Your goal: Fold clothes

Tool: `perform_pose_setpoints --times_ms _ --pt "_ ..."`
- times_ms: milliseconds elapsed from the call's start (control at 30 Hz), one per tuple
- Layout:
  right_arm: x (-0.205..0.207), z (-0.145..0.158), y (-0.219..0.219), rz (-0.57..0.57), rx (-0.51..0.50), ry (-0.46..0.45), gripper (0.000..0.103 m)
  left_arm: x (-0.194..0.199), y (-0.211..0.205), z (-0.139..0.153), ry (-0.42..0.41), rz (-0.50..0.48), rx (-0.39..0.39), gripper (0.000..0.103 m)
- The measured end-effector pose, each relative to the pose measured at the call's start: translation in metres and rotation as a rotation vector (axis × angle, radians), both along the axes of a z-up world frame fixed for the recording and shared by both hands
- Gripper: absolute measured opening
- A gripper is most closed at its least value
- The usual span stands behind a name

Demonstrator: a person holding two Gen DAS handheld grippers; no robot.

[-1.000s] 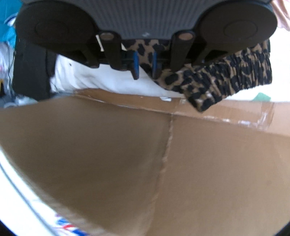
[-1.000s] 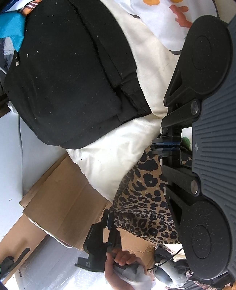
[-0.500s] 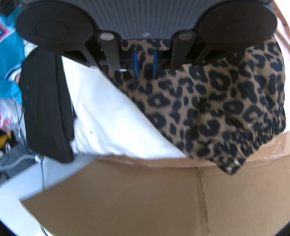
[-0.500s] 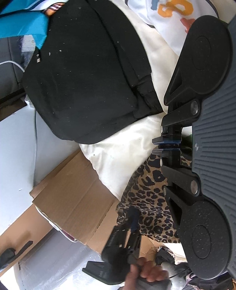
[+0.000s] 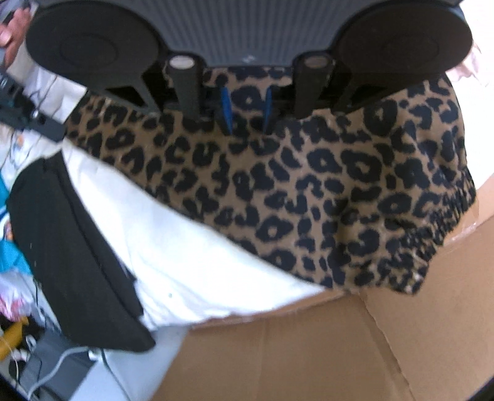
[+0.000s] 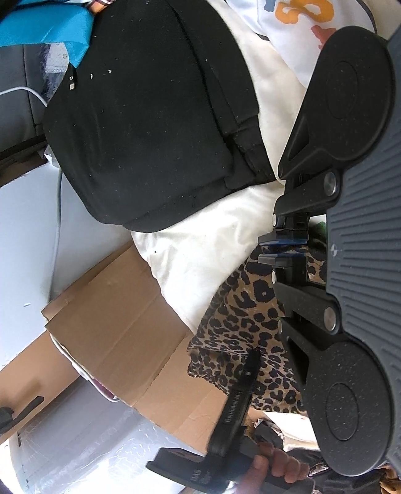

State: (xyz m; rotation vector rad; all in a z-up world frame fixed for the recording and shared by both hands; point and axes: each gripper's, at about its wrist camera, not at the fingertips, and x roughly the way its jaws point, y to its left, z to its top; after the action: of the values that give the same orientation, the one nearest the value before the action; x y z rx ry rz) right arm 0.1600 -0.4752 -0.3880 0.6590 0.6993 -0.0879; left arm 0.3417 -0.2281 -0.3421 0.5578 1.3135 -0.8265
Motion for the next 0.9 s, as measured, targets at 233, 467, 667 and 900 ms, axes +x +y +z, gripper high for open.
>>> perform_pose_setpoints --times_ms 233,467,667,900 --pt "0.007 0.001 0.014 0.046 -0.018 -0.001 0.005 0.002 -0.012 -0.02 0.008 -0.033 -0.06 0.027" --pt "0.021 0.005 0.026 0.098 -0.048 0.0 0.005 0.015 -0.033 -0.029 0.013 -0.032 -0.131 0.022" --pt "0.046 0.009 0.033 0.148 -0.093 -0.006 0.029 0.022 -0.044 -0.031 0.012 -0.021 -0.174 0.017" --pt "0.062 0.009 0.039 0.175 -0.129 0.005 0.032 0.027 -0.047 -0.03 0.014 -0.004 -0.207 0.011"
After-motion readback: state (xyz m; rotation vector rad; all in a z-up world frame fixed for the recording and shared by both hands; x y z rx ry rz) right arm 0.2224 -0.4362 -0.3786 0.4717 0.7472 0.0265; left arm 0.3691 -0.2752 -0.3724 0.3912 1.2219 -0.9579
